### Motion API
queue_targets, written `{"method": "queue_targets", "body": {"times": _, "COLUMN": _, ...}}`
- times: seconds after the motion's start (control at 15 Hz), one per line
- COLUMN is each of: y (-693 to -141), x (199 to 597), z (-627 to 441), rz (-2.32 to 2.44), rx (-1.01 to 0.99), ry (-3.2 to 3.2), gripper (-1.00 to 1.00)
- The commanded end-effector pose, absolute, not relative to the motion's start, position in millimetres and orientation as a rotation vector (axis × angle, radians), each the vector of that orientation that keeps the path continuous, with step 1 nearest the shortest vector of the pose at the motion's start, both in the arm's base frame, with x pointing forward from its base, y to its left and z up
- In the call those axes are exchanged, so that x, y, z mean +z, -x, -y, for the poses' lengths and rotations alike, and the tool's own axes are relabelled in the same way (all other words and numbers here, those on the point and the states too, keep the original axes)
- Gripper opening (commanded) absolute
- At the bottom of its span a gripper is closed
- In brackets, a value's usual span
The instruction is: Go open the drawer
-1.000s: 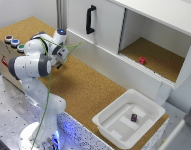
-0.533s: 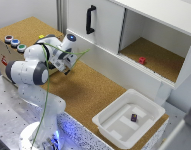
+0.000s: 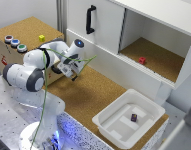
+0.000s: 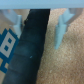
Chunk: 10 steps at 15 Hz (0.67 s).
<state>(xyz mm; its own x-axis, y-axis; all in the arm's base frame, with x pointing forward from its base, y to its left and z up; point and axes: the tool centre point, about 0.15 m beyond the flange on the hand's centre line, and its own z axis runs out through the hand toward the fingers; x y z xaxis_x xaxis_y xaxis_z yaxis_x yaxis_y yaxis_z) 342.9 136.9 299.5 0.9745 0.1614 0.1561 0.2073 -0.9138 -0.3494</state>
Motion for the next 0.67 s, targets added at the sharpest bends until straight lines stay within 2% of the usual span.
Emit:
{"method": "queue_targets", "body": {"times": 0.0, "y": -346, "x": 328, "z": -134, "rz": 0.387, "rx": -0.211, "ry": 2.832, "gripper": 1.00}}
{"method": "queue_targets", "body": {"times": 0.2, "y": -352, "x": 357, "z": -133, "rz": 0.425, "rx": -0.282, "ry": 2.935, "gripper": 1.00}}
{"method": "queue_targets", "body": {"times": 0.6, "y": -355, "x": 443, "z": -151, "rz": 0.622, "rx": -0.481, "ry": 2.961, "gripper": 1.00}}
